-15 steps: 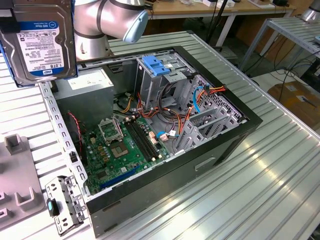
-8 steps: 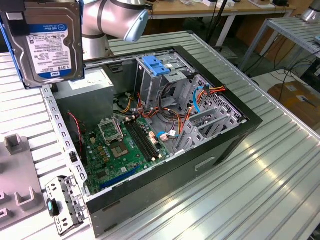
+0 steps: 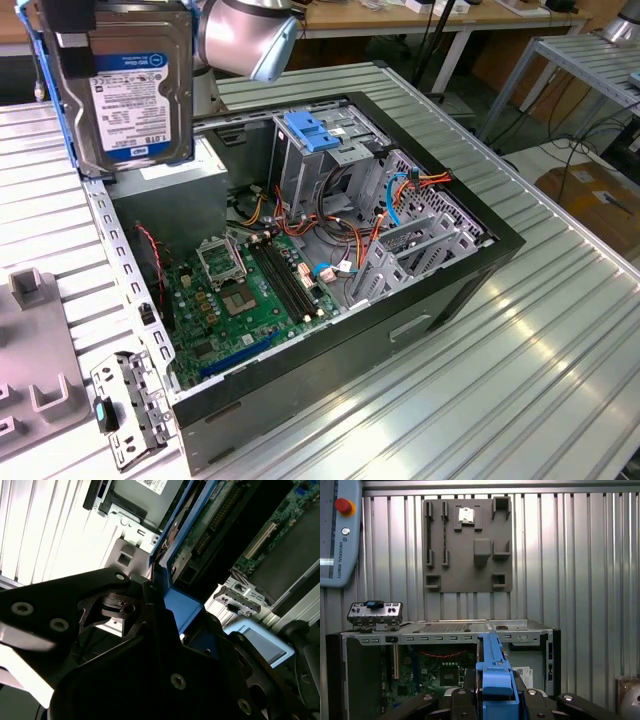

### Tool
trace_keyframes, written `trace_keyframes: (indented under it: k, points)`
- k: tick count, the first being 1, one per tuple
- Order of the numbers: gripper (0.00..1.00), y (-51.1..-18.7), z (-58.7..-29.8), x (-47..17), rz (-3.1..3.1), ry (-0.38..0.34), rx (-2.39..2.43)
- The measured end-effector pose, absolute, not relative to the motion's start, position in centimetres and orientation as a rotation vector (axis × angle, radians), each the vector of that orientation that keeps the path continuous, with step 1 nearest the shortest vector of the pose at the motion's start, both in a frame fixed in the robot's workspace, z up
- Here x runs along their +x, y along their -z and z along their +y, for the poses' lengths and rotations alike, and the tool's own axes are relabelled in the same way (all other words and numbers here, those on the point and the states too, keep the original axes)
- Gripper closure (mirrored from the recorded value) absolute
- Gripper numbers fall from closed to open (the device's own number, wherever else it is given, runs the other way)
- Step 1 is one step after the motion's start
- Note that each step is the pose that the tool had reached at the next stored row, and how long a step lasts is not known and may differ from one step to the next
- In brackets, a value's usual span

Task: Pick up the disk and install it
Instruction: 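Pick up the disk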

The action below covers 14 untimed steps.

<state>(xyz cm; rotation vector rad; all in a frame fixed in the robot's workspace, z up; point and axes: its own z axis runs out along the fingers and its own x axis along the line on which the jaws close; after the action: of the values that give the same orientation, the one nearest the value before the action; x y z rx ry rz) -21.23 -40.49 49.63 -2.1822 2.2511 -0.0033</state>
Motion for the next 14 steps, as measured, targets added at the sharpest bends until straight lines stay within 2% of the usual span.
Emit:
trace_keyframes:
  k: [14]
  points:
    - [0.63, -49.4, -41.3, -16.7, 2.251, 0.003, -2.182]
